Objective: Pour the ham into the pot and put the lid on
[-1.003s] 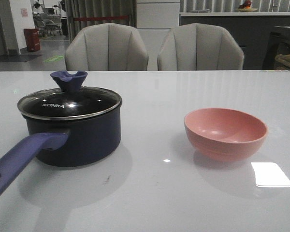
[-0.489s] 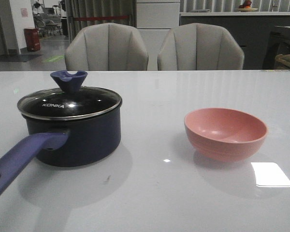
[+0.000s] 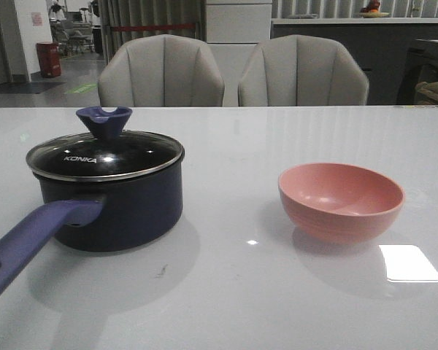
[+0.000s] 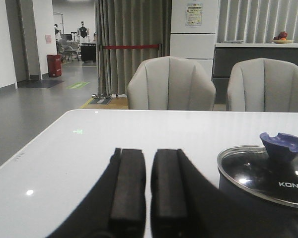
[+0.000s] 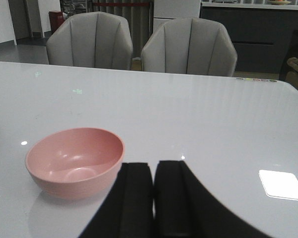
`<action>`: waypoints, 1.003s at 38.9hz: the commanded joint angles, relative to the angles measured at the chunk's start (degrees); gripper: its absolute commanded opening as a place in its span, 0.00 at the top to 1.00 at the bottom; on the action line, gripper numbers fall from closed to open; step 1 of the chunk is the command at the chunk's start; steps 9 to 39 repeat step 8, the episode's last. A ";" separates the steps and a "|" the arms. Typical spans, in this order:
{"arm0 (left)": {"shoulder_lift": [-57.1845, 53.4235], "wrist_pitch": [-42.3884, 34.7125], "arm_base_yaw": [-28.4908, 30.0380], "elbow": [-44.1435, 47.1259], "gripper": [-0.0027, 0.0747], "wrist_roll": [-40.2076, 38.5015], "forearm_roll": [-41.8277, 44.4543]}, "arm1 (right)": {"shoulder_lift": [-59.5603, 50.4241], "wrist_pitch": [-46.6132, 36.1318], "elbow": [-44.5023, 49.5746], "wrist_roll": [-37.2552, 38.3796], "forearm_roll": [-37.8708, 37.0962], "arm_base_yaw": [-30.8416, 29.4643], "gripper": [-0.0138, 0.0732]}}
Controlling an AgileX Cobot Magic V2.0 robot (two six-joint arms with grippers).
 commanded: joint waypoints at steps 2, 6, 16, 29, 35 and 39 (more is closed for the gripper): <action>0.43 -4.23 -0.32 1.18 0.80 -0.11 -0.56 | -1.05 -4.41 -0.28 -0.64 -1.08 0.09 0.65; 0.43 -4.23 -0.32 1.18 0.80 -0.11 -0.56 | -1.05 -4.41 -0.28 -0.64 -1.08 0.09 0.65; 0.43 -4.23 -0.32 1.18 0.80 -0.11 -0.56 | -1.05 -4.41 -0.28 -0.64 -1.08 0.09 0.65; 0.43 -4.23 -0.32 1.18 0.80 -0.11 -0.56 | -1.05 -4.41 -0.28 -0.64 -1.08 0.09 0.65; 0.43 -4.23 -0.32 1.18 0.80 -0.11 -0.56 | -1.05 -4.41 -0.28 -0.64 -1.08 0.09 0.65; 0.43 -4.23 -0.32 1.18 0.80 -0.11 -0.56 | -1.05 -4.41 -0.28 -0.64 -1.08 0.09 0.65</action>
